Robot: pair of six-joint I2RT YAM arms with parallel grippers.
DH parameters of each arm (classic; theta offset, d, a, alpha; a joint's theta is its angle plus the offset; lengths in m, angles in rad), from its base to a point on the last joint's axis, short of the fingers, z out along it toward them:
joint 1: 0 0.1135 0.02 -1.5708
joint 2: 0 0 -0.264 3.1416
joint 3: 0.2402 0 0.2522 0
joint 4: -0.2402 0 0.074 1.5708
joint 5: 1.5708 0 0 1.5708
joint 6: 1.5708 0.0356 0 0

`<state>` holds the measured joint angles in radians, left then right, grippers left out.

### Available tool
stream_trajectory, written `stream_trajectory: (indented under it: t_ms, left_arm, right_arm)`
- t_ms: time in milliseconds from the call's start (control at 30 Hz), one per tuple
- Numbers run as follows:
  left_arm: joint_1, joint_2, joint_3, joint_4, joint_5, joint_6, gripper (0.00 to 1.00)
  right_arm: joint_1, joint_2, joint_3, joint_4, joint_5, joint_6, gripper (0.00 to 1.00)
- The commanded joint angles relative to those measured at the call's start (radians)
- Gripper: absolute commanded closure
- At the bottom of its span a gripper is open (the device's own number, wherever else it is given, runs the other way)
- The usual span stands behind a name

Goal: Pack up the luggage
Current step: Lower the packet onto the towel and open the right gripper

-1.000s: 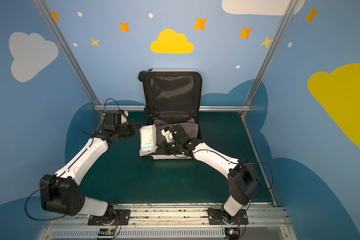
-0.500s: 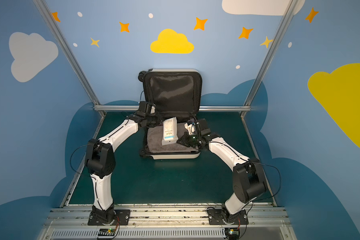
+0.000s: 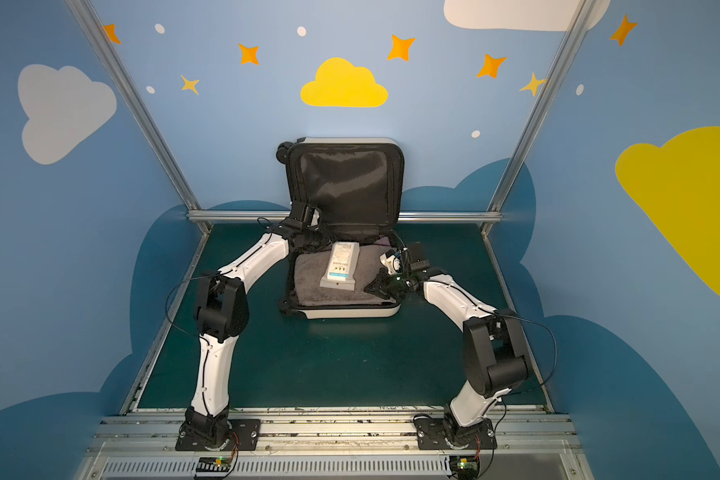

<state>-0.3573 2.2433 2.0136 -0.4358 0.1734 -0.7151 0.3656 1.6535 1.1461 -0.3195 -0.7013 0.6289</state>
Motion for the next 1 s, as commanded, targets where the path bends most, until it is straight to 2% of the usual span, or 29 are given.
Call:
stream_trajectory:
  t_ms: [0,67,133,433,567,767,967]
  left_arm:
    - [0.01,-0.027,0.02,-0.052,-0.027,0.038,0.2]
    - [0.013,-0.049,0.015,-0.06,-0.038,0.053,0.06]
    - [0.019,-0.074,0.003,-0.063,-0.043,0.064,0.01]
    - [0.057,-0.191,-0.059,-0.071,-0.036,0.12,0.01]
    - [0.093,-0.244,-0.114,-0.057,-0.027,0.123,0.01]
    - [0.164,-0.314,-0.218,-0.017,0.006,0.114,0.01]
    - [0.204,-0.366,-0.304,0.02,0.031,0.106,0.01]
  right_arm:
    - [-0.005,-0.026,0.066,-0.042,-0.018,-0.025,0.99]
    - [-0.005,-0.026,0.101,-0.056,-0.017,-0.025,0.98]
    - [-0.005,-0.017,0.151,-0.072,-0.014,-0.03,0.96]
    - [0.011,0.156,0.409,-0.062,-0.038,-0.028,0.87]
    - [0.03,0.265,0.519,-0.035,-0.067,-0.005,0.77]
    - [0.073,0.42,0.657,-0.033,-0.076,0.009,0.76]
    - [0.089,0.53,0.696,-0.02,-0.054,0.027,0.76]
